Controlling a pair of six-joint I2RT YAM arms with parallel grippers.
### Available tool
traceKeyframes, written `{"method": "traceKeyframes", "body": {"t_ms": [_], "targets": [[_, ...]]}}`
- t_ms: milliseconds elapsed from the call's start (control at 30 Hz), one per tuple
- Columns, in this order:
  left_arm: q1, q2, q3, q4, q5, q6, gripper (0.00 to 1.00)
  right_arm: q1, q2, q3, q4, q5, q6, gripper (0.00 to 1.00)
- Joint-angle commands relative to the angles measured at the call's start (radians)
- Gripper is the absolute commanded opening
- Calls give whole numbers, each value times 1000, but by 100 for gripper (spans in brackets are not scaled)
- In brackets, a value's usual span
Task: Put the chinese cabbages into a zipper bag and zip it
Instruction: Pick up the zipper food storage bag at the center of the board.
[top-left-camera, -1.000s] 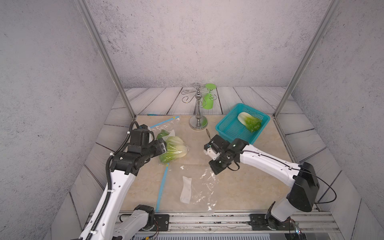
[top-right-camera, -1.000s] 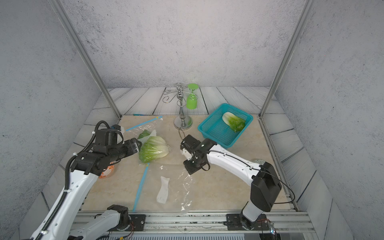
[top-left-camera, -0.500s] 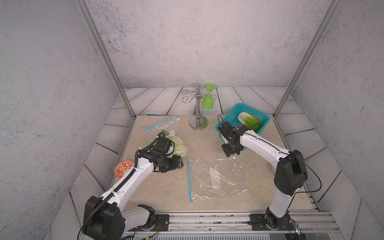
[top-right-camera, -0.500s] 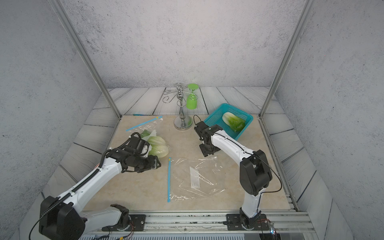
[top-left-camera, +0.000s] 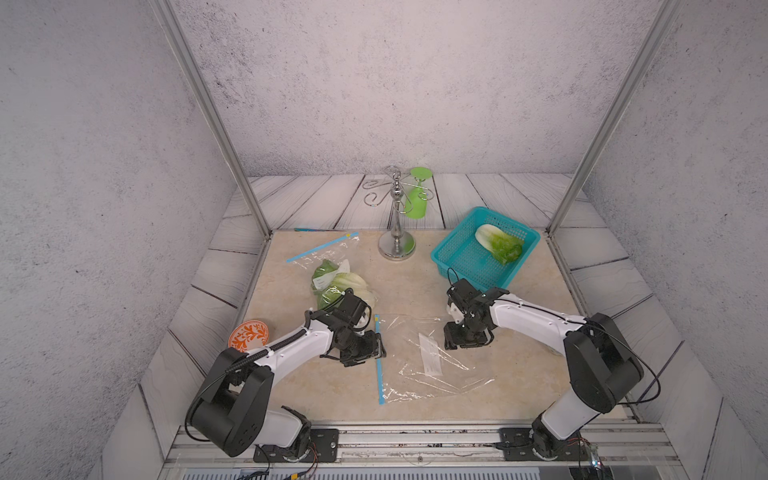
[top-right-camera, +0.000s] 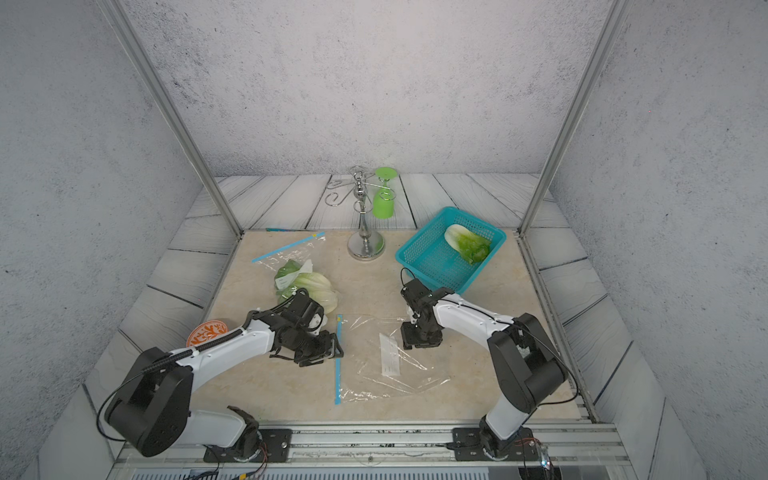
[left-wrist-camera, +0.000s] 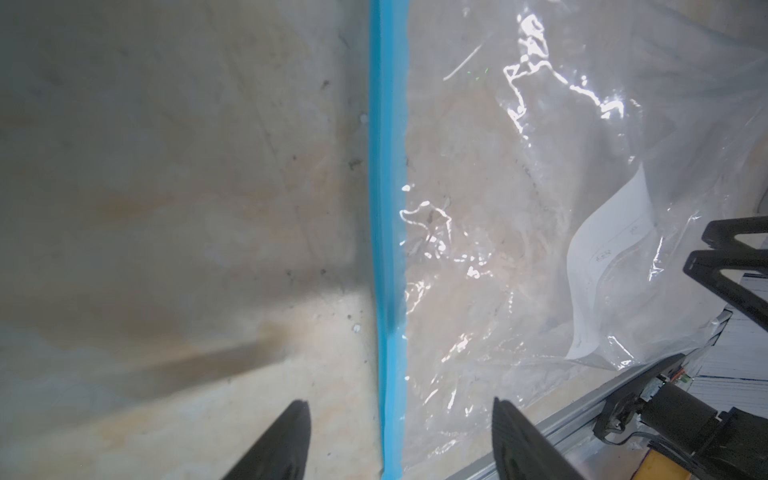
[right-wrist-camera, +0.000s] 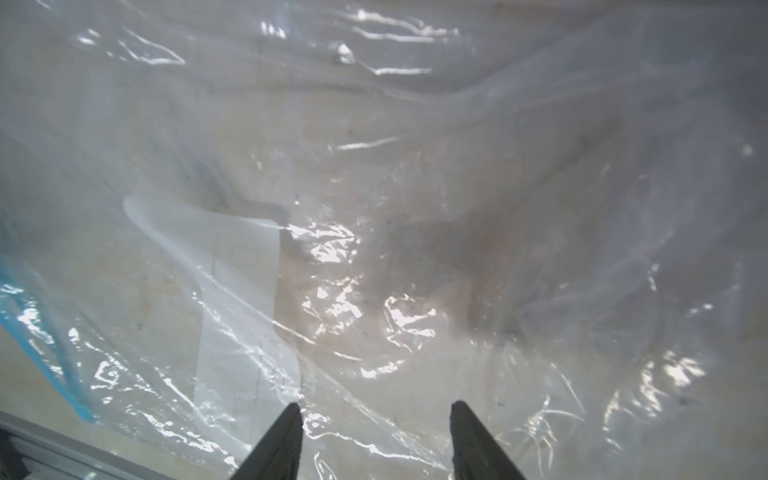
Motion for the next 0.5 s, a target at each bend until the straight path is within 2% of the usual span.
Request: {"method": "traceKeyframes", "body": {"t_ms": [0, 467], "targets": [[-23, 47, -25, 100, 32, -55, 68, -3, 51, -6, 65, -40, 26, 58], [-53, 27, -23, 161, 69, -84, 43, -17, 117, -33, 121, -81, 38, 58]]}}
